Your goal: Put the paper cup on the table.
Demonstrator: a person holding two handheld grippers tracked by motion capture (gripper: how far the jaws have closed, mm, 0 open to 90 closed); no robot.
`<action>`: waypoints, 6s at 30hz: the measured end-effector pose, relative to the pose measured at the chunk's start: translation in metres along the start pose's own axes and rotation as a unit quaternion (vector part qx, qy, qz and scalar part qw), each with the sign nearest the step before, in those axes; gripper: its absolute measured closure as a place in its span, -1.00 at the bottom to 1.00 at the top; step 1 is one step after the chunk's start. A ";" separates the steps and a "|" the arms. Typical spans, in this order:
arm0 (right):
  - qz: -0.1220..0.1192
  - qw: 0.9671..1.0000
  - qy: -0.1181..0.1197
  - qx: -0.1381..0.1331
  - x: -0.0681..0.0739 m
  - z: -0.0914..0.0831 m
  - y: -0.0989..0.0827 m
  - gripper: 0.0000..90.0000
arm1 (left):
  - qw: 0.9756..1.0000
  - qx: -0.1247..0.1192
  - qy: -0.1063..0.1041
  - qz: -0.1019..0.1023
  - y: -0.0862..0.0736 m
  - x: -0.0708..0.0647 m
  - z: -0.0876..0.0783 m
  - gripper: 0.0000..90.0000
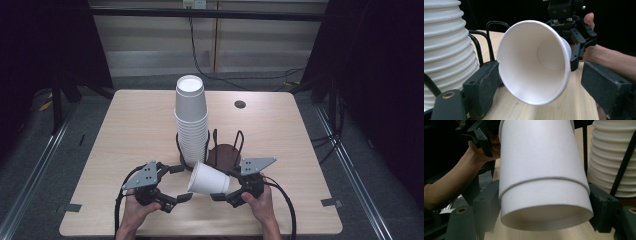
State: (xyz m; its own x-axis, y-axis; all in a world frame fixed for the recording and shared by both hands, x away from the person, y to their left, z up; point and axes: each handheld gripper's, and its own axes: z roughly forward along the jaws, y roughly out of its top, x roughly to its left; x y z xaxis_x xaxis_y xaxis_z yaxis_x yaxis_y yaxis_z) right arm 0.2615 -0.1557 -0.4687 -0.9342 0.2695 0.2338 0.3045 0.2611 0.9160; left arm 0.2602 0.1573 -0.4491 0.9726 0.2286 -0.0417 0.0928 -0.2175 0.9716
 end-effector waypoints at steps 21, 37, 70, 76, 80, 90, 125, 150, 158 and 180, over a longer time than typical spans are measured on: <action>-0.022 1.000 0.014 0.002 0.007 0.005 0.005 -0.47 | 1.000 0.004 -0.004 -0.007 0.003 0.006 0.015 -1.00; -0.027 0.999 0.018 0.005 0.007 0.008 0.007 -0.47 | 0.999 0.002 -0.034 -0.015 0.003 0.010 0.029 -1.00; -0.031 0.999 0.025 -0.013 0.005 0.008 0.001 -0.56 | 0.998 0.003 -0.063 -0.016 0.013 0.008 0.032 -0.79; -0.031 0.999 -0.001 -0.035 0.006 0.004 -0.003 -0.71 | 0.998 0.009 -0.052 -0.018 0.012 0.008 0.031 -0.79; -0.027 0.999 -0.017 -0.043 0.008 -0.001 -0.006 -0.70 | 0.999 0.011 -0.044 -0.020 0.013 0.010 0.028 -0.79; -0.014 0.992 -0.099 -0.073 0.009 -0.014 -0.015 -0.70 | 0.999 0.025 -0.019 -0.030 0.011 0.016 0.014 -0.79; -0.024 0.927 -0.339 -0.161 0.005 -0.034 -0.057 -0.71 | 0.995 0.080 0.037 -0.046 0.012 0.034 -0.029 -0.79; -0.043 0.919 -0.337 -0.199 0.009 -0.039 -0.063 -0.71 | 0.986 0.108 0.100 -0.073 0.027 0.064 -0.064 -0.80; -0.043 0.919 -0.337 -0.199 0.009 -0.039 -0.063 -0.70 | 0.982 0.120 0.120 -0.083 0.035 0.080 -0.072 -0.80; -0.043 0.919 -0.337 -0.199 0.009 -0.039 -0.063 -0.70 | 0.956 0.218 0.180 -0.075 0.057 0.123 -0.065 -0.81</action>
State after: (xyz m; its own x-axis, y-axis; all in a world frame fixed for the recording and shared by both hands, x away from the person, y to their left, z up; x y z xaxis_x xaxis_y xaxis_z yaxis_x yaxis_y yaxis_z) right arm 0.2264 -0.2055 -0.5117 -0.5841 0.8113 0.0230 0.0176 -0.0156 0.9997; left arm 0.3714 0.2346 -0.3840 0.8120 0.5835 -0.0139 0.3818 -0.5130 0.7688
